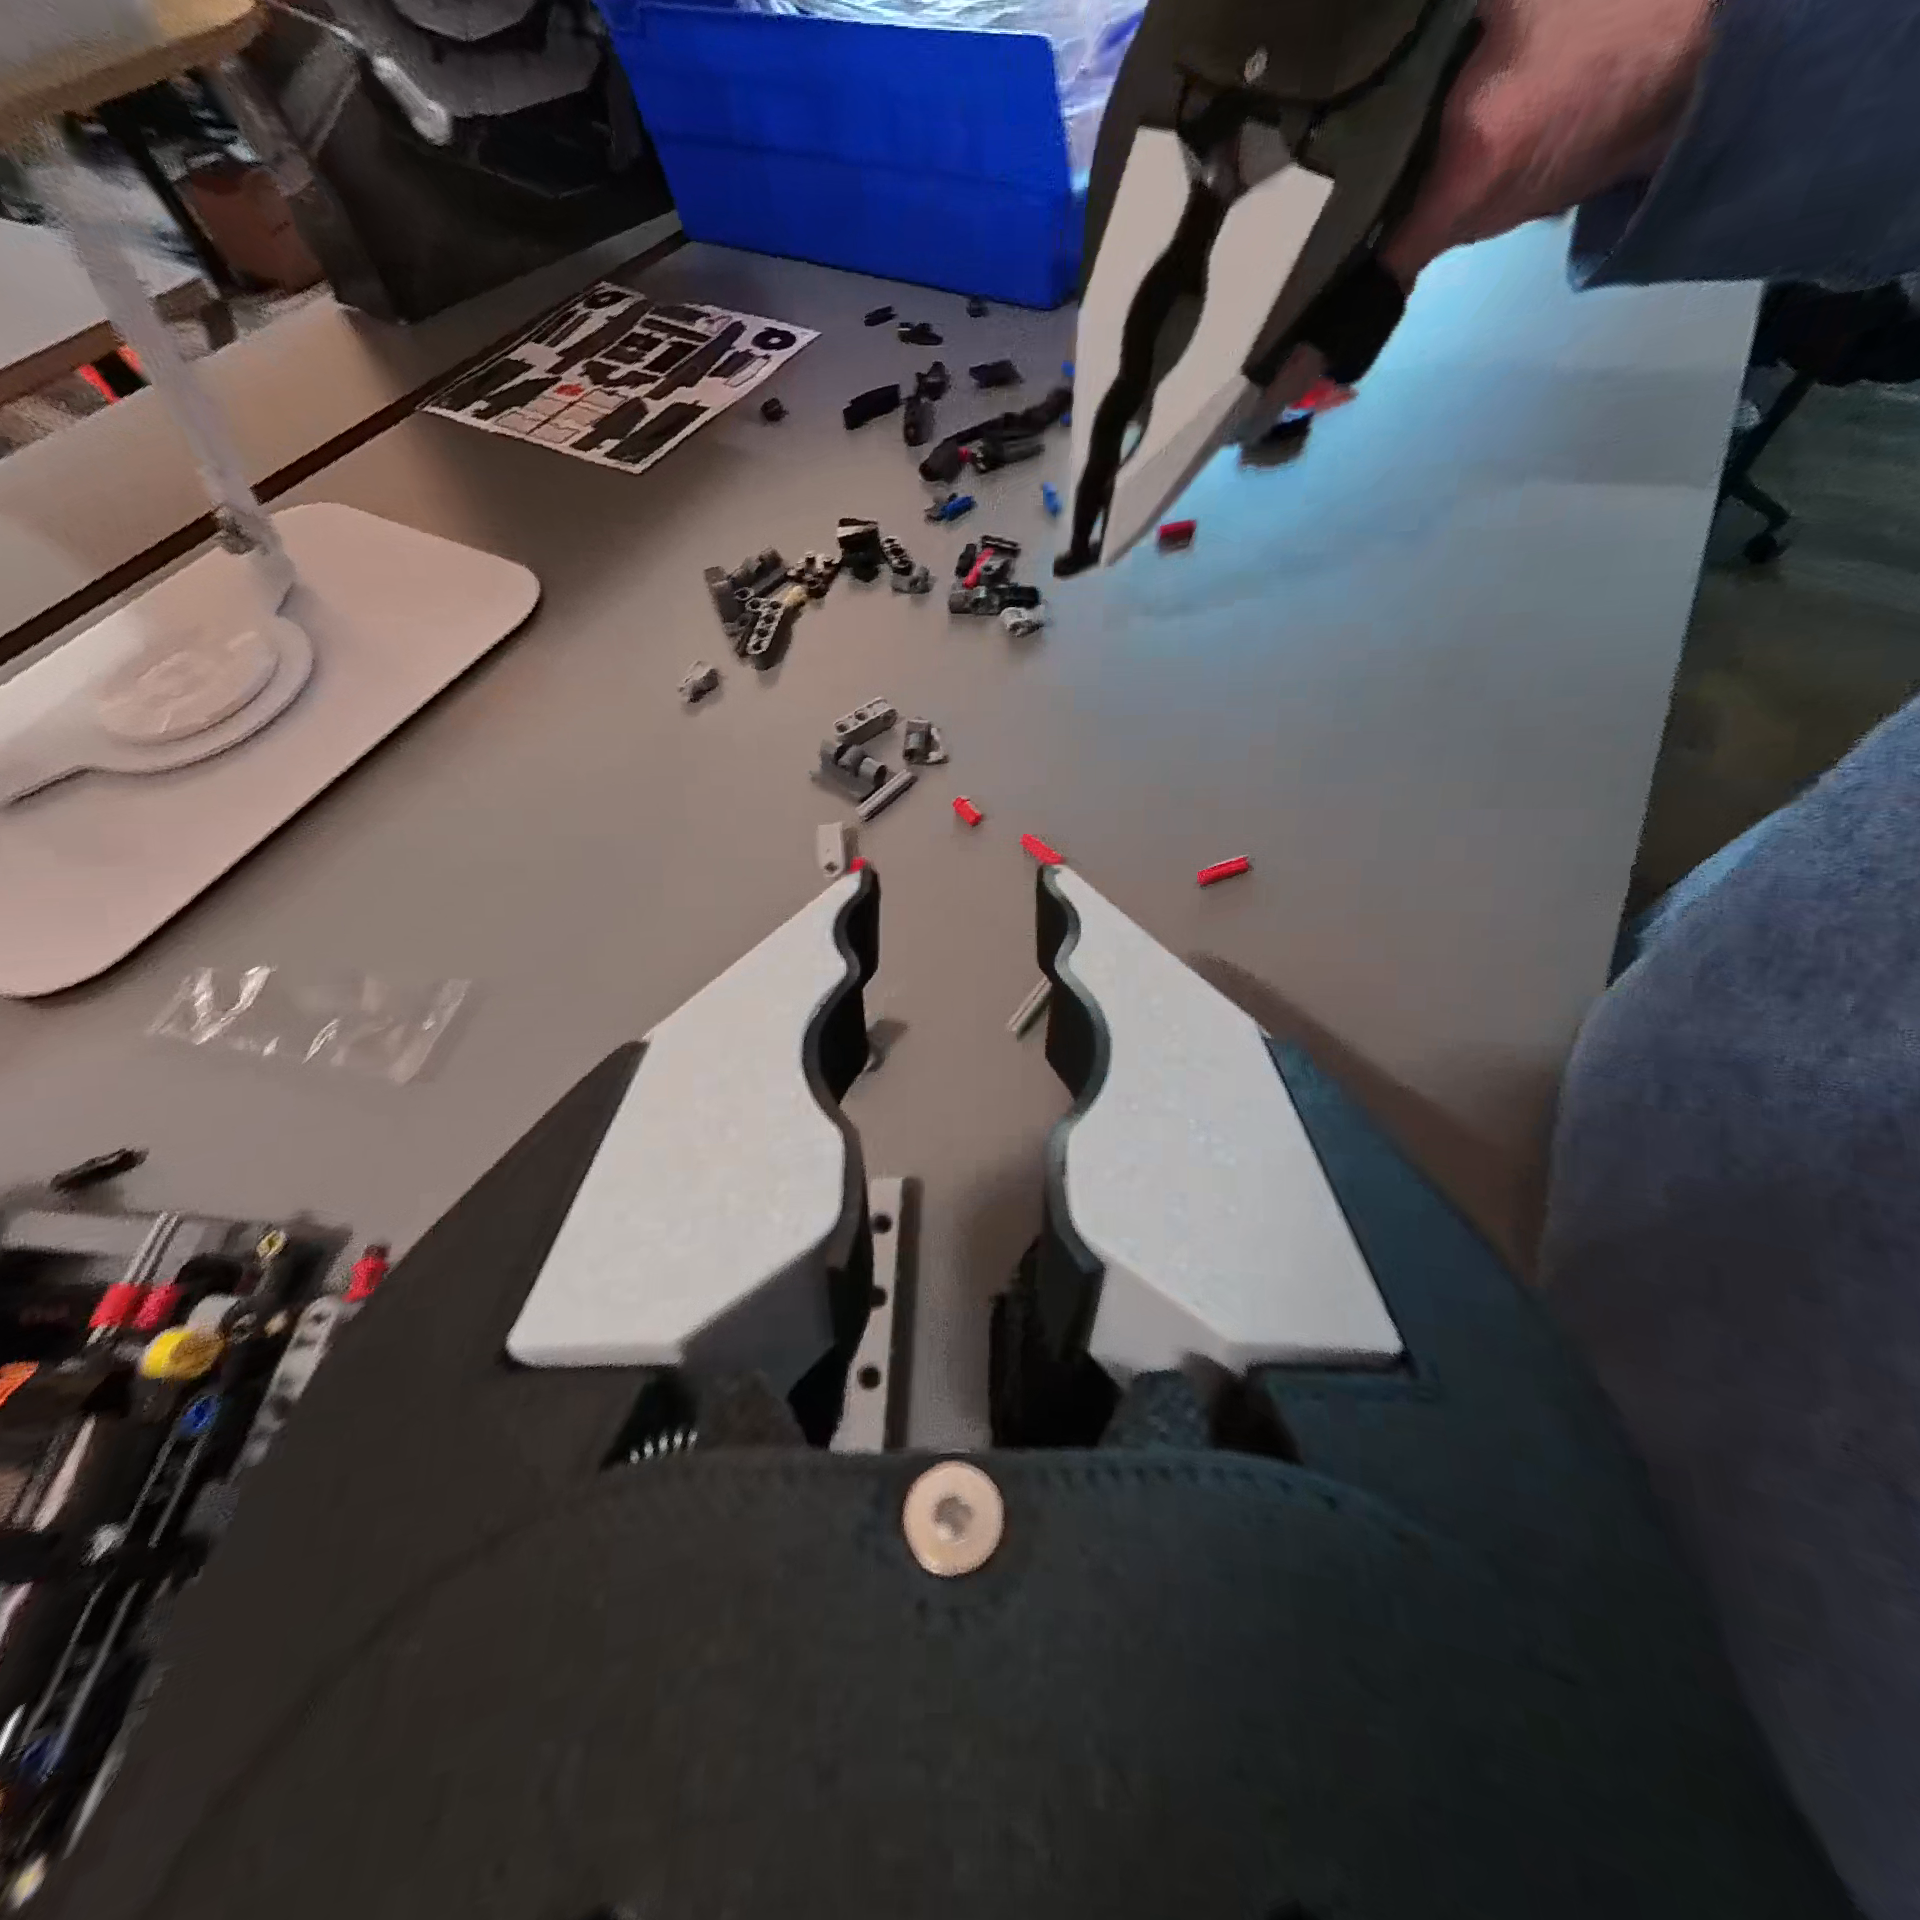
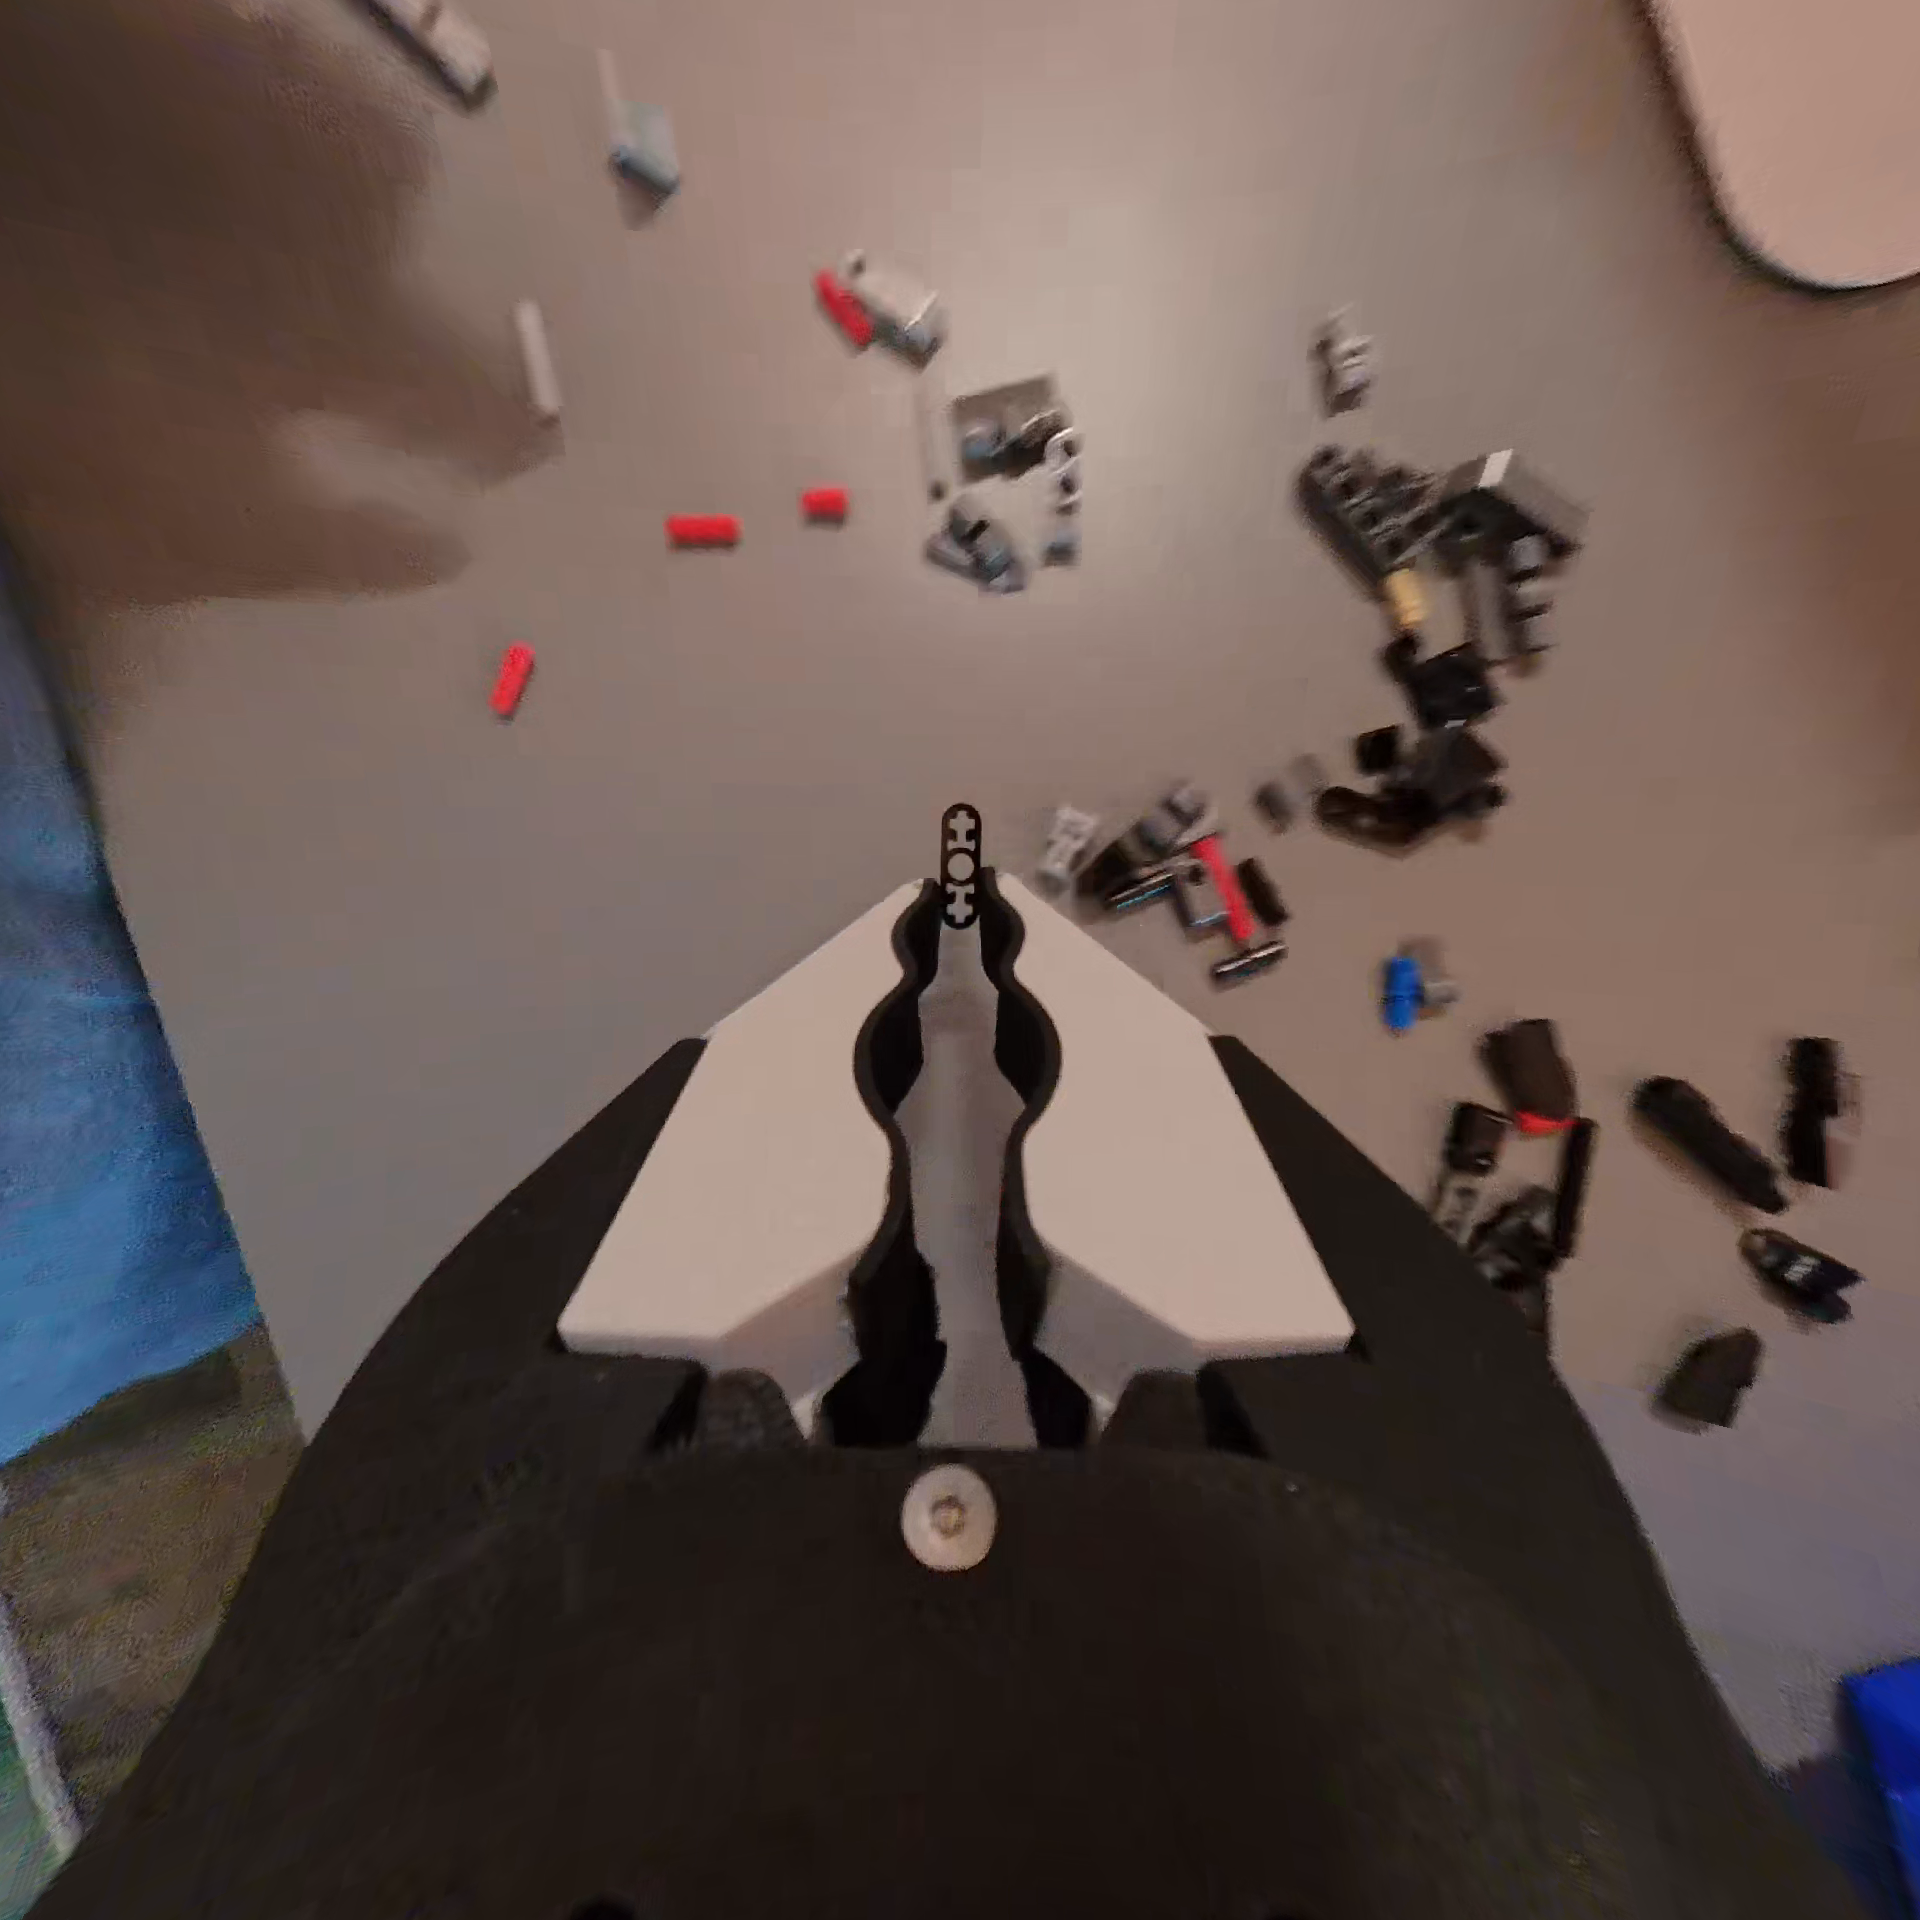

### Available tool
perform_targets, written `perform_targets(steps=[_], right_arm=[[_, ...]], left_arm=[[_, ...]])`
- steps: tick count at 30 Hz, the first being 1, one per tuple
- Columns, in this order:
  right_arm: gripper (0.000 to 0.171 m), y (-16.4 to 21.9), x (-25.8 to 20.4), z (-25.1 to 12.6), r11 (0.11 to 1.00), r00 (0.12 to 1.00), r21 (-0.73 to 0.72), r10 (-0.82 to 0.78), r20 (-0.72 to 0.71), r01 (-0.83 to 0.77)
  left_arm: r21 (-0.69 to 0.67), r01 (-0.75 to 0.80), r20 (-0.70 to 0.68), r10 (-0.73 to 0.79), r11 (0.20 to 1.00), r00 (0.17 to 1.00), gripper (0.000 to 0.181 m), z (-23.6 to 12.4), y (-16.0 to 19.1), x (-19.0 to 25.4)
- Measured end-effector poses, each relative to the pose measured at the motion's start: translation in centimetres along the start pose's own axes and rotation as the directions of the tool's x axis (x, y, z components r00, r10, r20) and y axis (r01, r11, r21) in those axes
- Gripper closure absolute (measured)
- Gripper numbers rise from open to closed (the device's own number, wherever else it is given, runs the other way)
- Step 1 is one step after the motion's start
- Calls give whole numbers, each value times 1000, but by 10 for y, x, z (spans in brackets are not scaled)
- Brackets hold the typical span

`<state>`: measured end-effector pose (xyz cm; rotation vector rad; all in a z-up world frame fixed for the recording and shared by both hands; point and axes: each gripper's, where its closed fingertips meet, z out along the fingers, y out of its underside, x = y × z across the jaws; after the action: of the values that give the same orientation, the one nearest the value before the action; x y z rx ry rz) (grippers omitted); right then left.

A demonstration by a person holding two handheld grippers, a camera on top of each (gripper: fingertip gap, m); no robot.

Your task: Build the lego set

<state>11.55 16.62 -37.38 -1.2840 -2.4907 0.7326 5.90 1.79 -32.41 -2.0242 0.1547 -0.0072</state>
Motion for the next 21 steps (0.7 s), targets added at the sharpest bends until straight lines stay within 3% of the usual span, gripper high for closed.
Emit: perform_targets(steps=[10,13,17,21], right_arm=[[166,19,-35,22,983,983,-42,-176,49,178],[160,16,-34,16,986,986,-16,-162,47,163],[158,18,-28,-1,994,994,37,-102,28,101],[162,20,-29,-10,995,996,58,-87,20,86]], left_arm=[[-27,-67,-154,62,997,986,152,44,-10,49],[-45,-84,-166,76,995,983,152,51,-10,58],[-88,-49,-118,39,995,992,152,55,-3,52],[-182,31,34,-25,983,999,157,62,12,25]])
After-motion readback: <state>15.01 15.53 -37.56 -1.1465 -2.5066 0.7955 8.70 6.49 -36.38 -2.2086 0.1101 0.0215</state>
